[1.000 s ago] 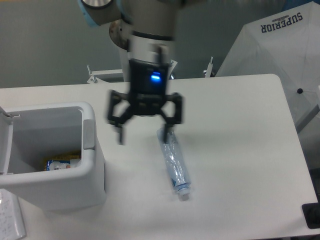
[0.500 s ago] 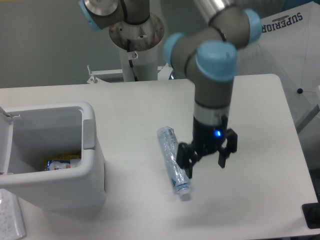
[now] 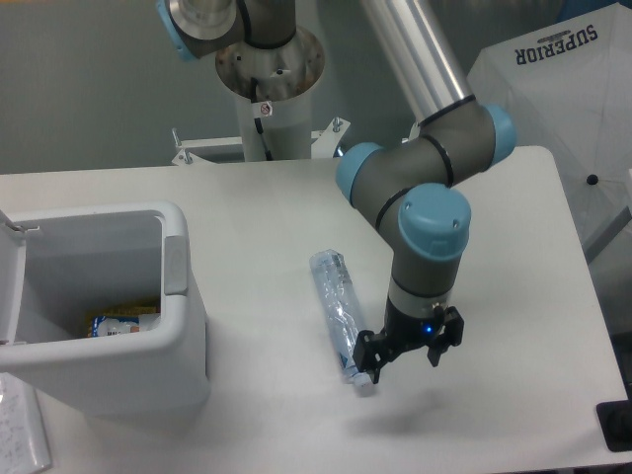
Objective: Place the trash in the trash can
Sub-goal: 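Move the gripper over to the clear plastic bottle, then lower the gripper onto the bottle's cap end and close it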
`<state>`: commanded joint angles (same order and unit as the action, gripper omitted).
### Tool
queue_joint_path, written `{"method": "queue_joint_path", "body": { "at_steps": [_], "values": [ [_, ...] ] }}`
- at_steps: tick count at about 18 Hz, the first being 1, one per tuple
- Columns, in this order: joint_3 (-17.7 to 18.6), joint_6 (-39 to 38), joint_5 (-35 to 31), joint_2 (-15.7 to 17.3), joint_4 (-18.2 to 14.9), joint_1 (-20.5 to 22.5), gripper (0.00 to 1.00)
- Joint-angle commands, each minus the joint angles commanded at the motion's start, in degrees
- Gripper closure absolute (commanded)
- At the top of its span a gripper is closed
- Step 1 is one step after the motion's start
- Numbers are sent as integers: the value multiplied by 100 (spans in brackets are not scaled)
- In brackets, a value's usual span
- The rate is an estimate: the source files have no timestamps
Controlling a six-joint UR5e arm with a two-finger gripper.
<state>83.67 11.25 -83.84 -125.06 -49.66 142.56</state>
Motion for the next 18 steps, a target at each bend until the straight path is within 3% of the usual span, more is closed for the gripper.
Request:
{"method": "queue_joint_path", "body": {
  "at_steps": [11,18],
  "values": [
    [0,-79,-273,-281,0,-255,0],
    [0,-70,-291,-369,9,-264,7]
  ]
}}
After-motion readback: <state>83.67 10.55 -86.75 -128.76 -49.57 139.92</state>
